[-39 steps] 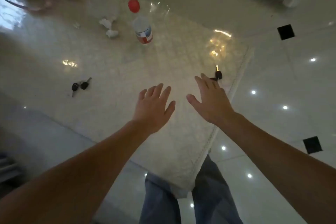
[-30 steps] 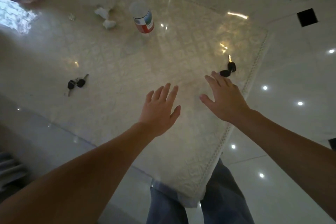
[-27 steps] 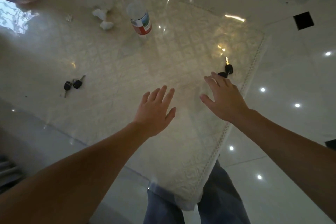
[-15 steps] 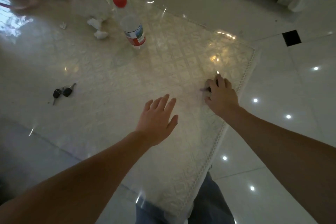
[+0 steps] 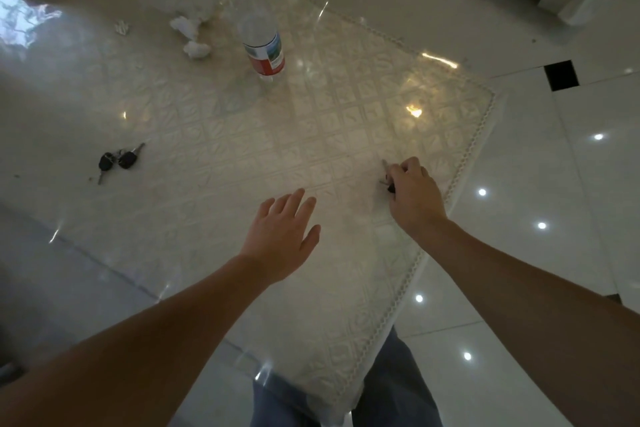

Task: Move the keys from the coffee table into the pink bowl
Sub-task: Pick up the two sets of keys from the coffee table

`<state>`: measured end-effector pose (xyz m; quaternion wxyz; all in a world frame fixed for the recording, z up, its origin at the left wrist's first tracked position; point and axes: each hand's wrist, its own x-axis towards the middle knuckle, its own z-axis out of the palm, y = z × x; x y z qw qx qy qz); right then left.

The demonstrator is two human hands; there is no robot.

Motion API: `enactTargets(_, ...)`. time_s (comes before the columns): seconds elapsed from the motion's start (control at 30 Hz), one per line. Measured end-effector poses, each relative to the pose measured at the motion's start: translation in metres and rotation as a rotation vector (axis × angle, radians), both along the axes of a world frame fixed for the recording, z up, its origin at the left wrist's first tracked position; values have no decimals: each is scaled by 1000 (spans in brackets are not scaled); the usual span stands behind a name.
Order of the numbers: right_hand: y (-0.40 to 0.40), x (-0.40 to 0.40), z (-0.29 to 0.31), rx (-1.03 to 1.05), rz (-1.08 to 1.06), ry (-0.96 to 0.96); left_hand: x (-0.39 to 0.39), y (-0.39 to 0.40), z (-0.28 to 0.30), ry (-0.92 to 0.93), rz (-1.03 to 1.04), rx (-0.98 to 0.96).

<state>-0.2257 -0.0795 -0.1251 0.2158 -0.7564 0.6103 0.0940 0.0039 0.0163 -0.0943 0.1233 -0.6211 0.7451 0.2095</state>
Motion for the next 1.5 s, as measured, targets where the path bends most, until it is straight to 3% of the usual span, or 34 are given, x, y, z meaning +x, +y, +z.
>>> enactTargets(0.57,40,86,-1,81,250,-42,64,52,-1,-11,204,-9)
enactTargets(1.2,30,256,79,67,381,-406,190,71,49,-22,492,-93)
enactTargets(1.5,32,322,62,61,318,-478,262,54,17,-46,554,-93)
